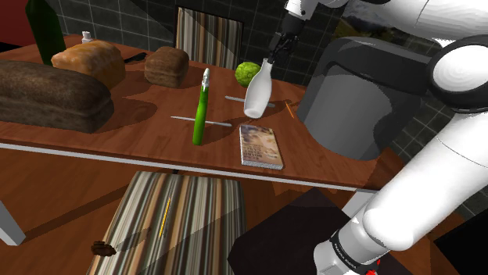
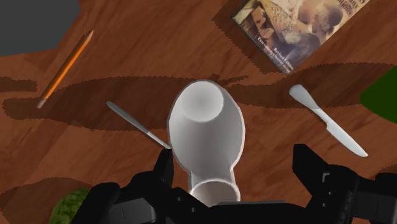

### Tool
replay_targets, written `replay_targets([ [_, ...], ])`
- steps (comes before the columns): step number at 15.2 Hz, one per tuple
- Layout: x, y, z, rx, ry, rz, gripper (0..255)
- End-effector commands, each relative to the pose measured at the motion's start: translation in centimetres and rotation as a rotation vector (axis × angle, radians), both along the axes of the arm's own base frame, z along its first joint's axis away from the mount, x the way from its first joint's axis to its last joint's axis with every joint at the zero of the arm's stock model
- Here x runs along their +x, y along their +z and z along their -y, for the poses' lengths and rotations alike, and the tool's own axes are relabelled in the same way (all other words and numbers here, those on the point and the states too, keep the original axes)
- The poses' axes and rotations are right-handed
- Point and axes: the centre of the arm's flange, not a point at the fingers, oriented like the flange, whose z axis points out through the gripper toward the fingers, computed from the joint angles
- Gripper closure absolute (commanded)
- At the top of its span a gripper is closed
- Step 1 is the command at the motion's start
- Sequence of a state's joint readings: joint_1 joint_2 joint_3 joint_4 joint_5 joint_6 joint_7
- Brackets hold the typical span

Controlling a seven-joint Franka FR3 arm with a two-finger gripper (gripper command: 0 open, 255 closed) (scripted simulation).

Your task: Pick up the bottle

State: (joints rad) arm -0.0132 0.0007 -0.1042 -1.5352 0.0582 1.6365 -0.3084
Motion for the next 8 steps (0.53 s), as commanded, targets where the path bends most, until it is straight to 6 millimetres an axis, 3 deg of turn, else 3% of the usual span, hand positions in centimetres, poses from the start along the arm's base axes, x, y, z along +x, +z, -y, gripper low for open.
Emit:
replay_targets([
  [1,2.6,0.5,0.6,-0.010,0.008,0.000,0],
  [8,3.2,-2.6,0.7,-0.012,0.010,0.000,0],
])
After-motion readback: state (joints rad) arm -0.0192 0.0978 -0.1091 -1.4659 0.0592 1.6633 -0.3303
